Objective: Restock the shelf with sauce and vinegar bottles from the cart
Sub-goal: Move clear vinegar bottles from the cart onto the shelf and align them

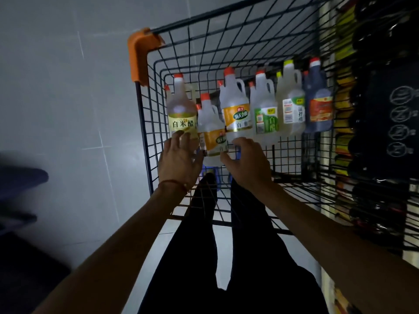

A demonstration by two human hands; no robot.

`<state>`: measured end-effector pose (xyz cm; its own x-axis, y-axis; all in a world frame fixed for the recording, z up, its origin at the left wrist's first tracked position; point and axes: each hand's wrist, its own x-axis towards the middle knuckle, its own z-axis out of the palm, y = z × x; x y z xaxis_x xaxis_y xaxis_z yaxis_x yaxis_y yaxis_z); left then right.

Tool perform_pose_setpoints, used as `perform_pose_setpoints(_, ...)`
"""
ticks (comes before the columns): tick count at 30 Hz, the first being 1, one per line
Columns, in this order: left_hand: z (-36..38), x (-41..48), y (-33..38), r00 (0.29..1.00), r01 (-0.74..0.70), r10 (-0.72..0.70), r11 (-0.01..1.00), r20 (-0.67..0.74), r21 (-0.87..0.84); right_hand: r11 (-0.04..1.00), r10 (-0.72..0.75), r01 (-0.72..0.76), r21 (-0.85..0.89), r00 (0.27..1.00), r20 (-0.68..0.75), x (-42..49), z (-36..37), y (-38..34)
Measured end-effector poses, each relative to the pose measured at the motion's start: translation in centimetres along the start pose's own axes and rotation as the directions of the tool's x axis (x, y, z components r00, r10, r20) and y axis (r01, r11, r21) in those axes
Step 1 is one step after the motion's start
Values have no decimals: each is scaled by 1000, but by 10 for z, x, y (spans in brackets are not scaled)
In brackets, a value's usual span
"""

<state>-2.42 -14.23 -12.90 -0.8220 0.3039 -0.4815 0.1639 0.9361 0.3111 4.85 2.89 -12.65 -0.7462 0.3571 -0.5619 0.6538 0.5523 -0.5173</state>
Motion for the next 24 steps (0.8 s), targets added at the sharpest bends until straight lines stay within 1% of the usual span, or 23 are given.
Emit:
perform_pose_setpoints(2,8,3,-3,1000,3,-3,1000,-14,-18,990,114,-124,70,985,131,10,16,4)
perform_pose_setpoints(4,16,5,-6,1000,-2,1,999,-26,-45,942,211,-260,212,951,226,22,32,4)
perform_pose_setpoints(6,22,7,-9,999,-7,5,998,-36,-57,853,304,-390,348,912,277,36,49,1)
perform_pose_setpoints(8,26,9,-11,999,-6,4,998,-42,-57,770,355,-452,450,890,287,52,66,6)
perform_pose_setpoints(11,30,10,-13,999,-13,12,1000,-38,-29,720,343,-469,512,881,325,61,78,6)
perform_pose_setpoints(14,31,10,-15,999,-21,20,1000,-45,-21,716,324,-455,530,888,326,65,87,14)
perform_pose_setpoints(18,30,10,-14,999,-24,24,999,-35,-22,755,315,-455,472,883,348,68,81,15)
perform_pose_setpoints(22,28,9,-12,999,-26,26,1000,-24,-11,766,275,-418,487,899,340,56,63,11)
perform_pose_setpoints(24,28,8,-10,1000,-16,16,1000,-9,-13,797,249,-389,461,908,336,47,53,13)
